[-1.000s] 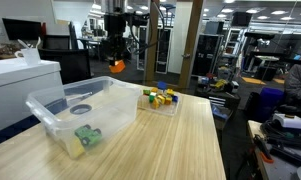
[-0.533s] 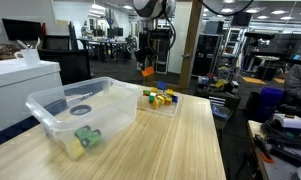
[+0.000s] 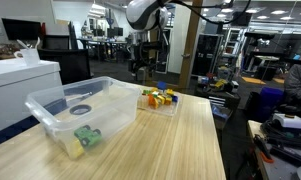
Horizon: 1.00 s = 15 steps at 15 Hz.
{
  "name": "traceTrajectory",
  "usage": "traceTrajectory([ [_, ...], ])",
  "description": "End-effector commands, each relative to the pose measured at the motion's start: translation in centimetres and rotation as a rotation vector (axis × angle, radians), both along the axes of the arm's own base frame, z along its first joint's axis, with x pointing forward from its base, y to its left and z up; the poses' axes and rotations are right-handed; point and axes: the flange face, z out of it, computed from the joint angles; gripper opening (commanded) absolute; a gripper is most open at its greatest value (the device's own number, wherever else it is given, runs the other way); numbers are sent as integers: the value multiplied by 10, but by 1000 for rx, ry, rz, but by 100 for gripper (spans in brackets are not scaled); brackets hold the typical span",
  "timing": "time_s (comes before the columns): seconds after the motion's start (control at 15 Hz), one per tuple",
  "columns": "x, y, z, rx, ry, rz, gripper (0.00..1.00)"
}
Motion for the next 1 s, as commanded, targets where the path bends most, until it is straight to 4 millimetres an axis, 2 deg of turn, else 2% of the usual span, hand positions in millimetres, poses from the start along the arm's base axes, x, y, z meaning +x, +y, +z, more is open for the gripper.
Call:
traceTrajectory([
  [0.0, 5, 7, 23, -6, -36, -18, 100],
  [0.2, 19, 27, 52, -28, -81, 46, 100],
  [0.27, 27, 48, 62, -42, -95, 106, 100],
  [0.33, 30, 58, 64, -48, -100, 134, 100],
  [0.47, 38, 94, 69, -50, -111, 228, 100],
  [0.53, 42, 134, 65, -44, -108, 326, 100],
  [0.6, 42, 149, 62, -37, -105, 381, 100],
  [0.67, 41, 184, 54, -26, -96, 478, 100],
  [0.8, 41, 202, 46, 0, -85, 561, 100],
  [0.93, 31, 272, 17, 54, -63, 767, 100],
])
